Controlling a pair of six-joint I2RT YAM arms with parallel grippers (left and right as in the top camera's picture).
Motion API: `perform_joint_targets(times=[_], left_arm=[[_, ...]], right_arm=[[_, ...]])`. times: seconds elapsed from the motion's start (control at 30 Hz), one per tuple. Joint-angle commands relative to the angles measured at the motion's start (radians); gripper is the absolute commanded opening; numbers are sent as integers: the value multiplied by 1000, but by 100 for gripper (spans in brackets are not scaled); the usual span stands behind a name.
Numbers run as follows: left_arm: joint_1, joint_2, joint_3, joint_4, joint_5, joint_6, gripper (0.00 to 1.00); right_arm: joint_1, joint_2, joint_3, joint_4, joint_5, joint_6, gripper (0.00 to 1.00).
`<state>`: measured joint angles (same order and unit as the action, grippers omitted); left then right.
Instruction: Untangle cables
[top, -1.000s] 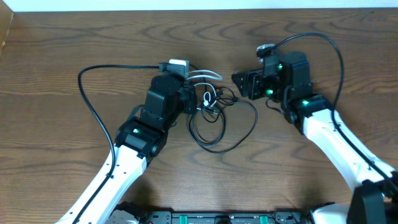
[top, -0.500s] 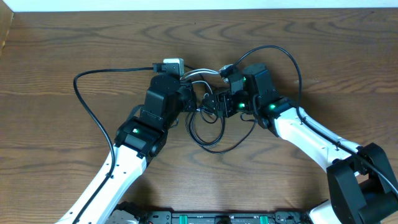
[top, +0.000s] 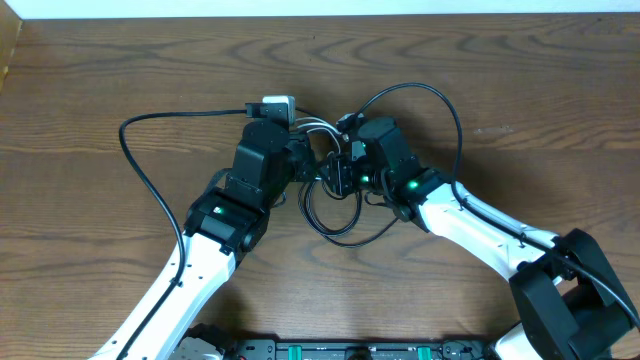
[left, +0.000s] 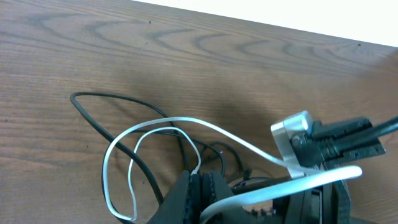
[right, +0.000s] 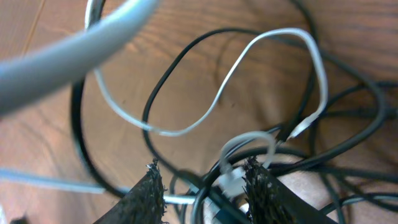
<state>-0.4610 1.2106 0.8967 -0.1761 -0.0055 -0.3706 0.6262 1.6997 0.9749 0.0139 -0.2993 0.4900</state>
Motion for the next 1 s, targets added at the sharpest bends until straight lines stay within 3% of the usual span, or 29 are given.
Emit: perform_joint_targets(times=[0.0,0.3,0.43,0.5,0.67,0.97], left_arm=[[2,-10,-5,1,-3,-13,8],[2,-10,-5,-16,-3,-13,8],[2,-10,-5,-45,-3,-13,8],[2,-10,-5,-76,-3,-13,8],[3,-10,-5,-112,-4,-12,8],[3,-10,-5,-111,-4,-13,8]], right_arm=[[23,44,5,44,65,14,41],[23,132,5,157,-7,14,38],[22,132,6,254,-114,14,25],[16,132,6,304,-212,23,1],[-39,132,6,387,-384,120,1],[-167,132,6,468,-497,270,1]])
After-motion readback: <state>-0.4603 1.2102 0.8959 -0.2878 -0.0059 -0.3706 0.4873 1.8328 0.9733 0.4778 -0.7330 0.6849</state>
